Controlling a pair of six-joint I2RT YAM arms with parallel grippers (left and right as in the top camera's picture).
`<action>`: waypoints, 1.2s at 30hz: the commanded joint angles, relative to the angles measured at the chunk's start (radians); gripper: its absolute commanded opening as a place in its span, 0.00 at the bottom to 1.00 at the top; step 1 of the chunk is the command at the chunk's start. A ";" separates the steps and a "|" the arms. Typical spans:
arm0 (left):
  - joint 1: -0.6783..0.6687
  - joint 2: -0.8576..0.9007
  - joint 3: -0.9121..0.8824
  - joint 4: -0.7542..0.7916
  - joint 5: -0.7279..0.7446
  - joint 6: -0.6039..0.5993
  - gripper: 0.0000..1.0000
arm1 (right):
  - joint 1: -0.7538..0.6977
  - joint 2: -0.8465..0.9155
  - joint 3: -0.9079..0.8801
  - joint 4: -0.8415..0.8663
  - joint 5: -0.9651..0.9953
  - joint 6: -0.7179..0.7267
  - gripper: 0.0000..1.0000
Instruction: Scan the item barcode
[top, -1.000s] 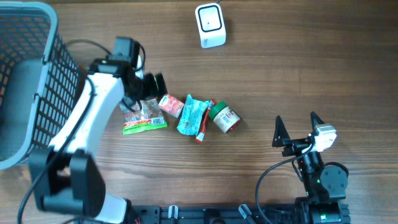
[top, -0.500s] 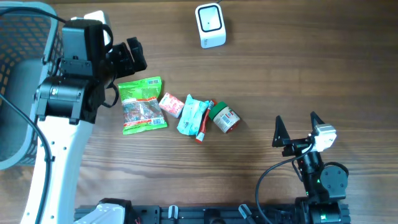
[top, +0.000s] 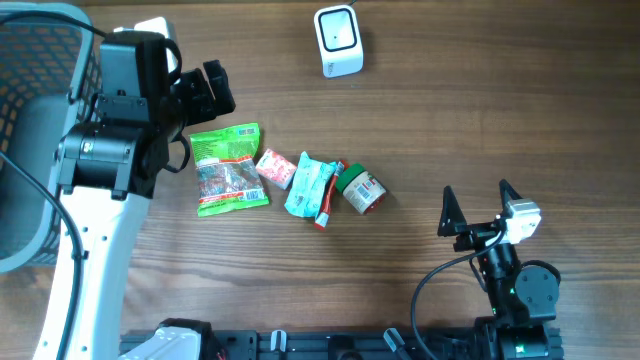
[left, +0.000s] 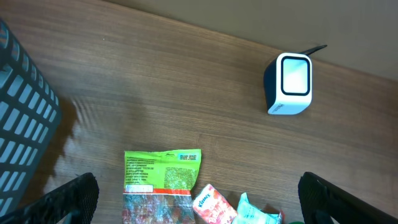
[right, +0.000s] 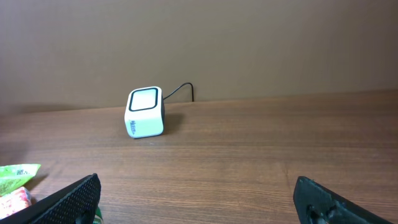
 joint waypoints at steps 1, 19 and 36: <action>-0.002 0.000 0.004 -0.001 -0.012 0.013 1.00 | -0.005 -0.004 -0.001 0.005 -0.003 0.009 1.00; -0.002 0.000 0.004 -0.001 -0.011 0.013 1.00 | -0.005 -0.004 -0.001 0.005 -0.006 0.010 1.00; -0.002 0.000 0.004 -0.001 -0.012 0.013 1.00 | -0.005 0.145 0.418 -0.307 -0.075 0.138 1.00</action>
